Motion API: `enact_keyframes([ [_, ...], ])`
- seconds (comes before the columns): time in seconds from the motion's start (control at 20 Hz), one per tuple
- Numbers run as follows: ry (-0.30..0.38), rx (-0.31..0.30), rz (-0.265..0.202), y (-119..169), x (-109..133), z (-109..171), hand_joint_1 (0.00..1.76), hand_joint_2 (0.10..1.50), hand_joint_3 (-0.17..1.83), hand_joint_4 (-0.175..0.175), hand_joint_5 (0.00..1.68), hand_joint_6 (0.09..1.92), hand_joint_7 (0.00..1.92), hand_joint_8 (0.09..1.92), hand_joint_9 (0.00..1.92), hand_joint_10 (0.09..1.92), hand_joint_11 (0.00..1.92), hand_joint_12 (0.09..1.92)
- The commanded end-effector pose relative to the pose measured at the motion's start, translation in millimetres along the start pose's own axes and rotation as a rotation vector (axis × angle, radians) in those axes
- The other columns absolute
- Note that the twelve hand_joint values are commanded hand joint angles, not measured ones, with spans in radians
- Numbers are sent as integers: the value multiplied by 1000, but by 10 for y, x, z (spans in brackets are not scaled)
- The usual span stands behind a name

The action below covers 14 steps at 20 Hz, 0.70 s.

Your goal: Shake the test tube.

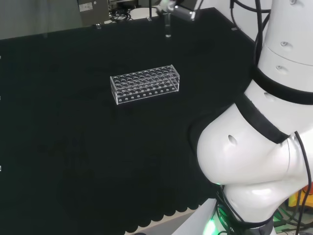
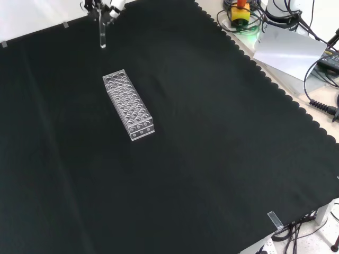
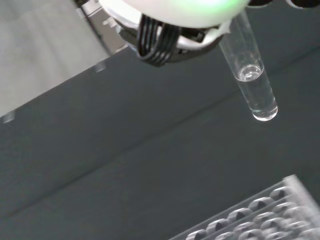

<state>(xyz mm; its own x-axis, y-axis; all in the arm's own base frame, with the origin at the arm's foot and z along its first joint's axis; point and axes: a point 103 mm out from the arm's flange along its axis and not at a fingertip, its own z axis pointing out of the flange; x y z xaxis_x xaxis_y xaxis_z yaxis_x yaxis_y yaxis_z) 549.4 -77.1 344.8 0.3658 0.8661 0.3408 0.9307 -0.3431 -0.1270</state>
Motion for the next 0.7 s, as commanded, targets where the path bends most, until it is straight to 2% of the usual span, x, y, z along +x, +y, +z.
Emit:
enact_keyframes([
  [0.05, -108, -72, 149, -111, -857, -502, 1220, 700, 569, -175, 1295, 585, 1705, 428, 1591, 444, 1165, 969],
  [0.3, -184, -131, 250, -167, -1347, -835, 1220, 699, 570, -175, 1295, 584, 1705, 427, 1591, 444, 1165, 969],
  [0.45, -211, -153, 293, -176, -1510, -981, 1220, 699, 570, -175, 1296, 584, 1706, 427, 1591, 445, 1164, 969],
  [0.55, -215, -158, 298, -175, -1538, -1026, 1220, 699, 571, -175, 1296, 584, 1706, 427, 1591, 445, 1163, 969],
  [0.7, -209, -157, 276, -171, -1440, -991, 1220, 698, 571, -175, 1296, 584, 1706, 427, 1591, 445, 1163, 969],
])
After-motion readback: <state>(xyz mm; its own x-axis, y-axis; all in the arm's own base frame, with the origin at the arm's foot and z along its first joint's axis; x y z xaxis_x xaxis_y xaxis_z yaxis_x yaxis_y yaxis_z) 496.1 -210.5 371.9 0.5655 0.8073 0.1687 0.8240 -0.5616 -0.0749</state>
